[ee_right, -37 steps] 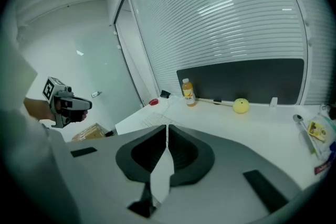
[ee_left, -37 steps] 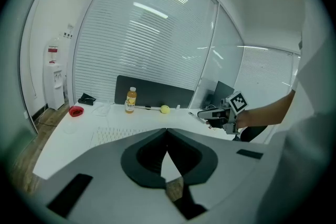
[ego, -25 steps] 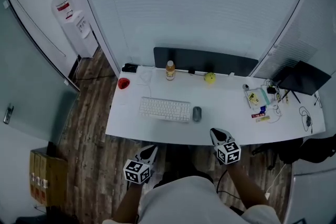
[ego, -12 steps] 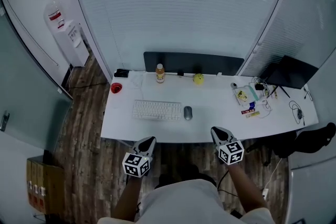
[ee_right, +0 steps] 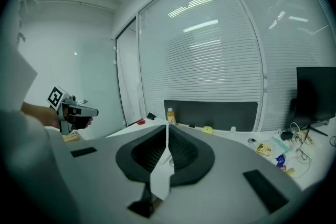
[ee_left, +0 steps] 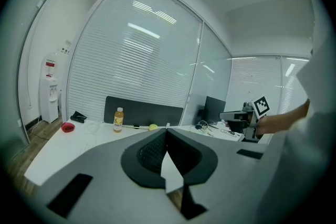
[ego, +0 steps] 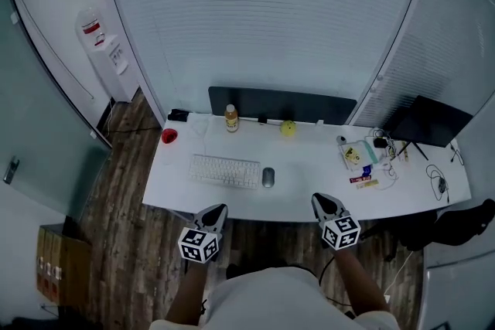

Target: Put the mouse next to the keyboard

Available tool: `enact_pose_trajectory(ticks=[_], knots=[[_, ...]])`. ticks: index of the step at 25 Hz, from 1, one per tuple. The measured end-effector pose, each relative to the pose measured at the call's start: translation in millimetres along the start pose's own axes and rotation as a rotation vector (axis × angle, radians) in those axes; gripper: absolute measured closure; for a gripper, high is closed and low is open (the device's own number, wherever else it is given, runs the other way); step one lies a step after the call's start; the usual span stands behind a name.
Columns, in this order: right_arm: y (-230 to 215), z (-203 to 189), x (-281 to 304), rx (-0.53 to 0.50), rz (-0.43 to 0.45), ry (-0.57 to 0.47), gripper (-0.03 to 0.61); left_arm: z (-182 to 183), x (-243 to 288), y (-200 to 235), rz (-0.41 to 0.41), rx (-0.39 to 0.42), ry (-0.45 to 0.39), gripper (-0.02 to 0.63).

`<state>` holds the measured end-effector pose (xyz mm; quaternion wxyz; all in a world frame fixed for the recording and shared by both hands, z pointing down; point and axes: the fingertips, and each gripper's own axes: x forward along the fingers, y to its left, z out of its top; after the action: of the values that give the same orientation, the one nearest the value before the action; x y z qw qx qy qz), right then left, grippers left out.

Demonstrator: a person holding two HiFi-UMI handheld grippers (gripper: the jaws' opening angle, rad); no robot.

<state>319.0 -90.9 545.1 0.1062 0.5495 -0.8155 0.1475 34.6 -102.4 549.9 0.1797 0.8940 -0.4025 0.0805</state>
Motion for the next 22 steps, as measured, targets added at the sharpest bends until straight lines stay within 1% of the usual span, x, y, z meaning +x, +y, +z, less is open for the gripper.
enact_pose_trajectory(ticks=[3, 8, 15, 22], knots=[[-11.7, 4.7, -5.4, 0.013, 0.008, -0.017, 0.54, 5.3, 3.9, -8.3, 0.024, -0.007, -0.017, 0.595], [-24.1, 9.2, -7.1, 0.029, 0.03, -0.049, 0.54, 18.8, 8.3, -20.4, 0.048, 0.009, -0.053, 0.595], [-31.9, 17.6, -7.3, 0.041, 0.044, -0.073, 0.54, 19.6, 10.7, -29.9, 0.065, 0.019, -0.053, 0.595], [-35.4, 17.3, -2.1, 0.048, 0.057, -0.057, 0.541, 19.5, 13.1, -30.2, 0.075, 0.02, -0.05, 0.595]])
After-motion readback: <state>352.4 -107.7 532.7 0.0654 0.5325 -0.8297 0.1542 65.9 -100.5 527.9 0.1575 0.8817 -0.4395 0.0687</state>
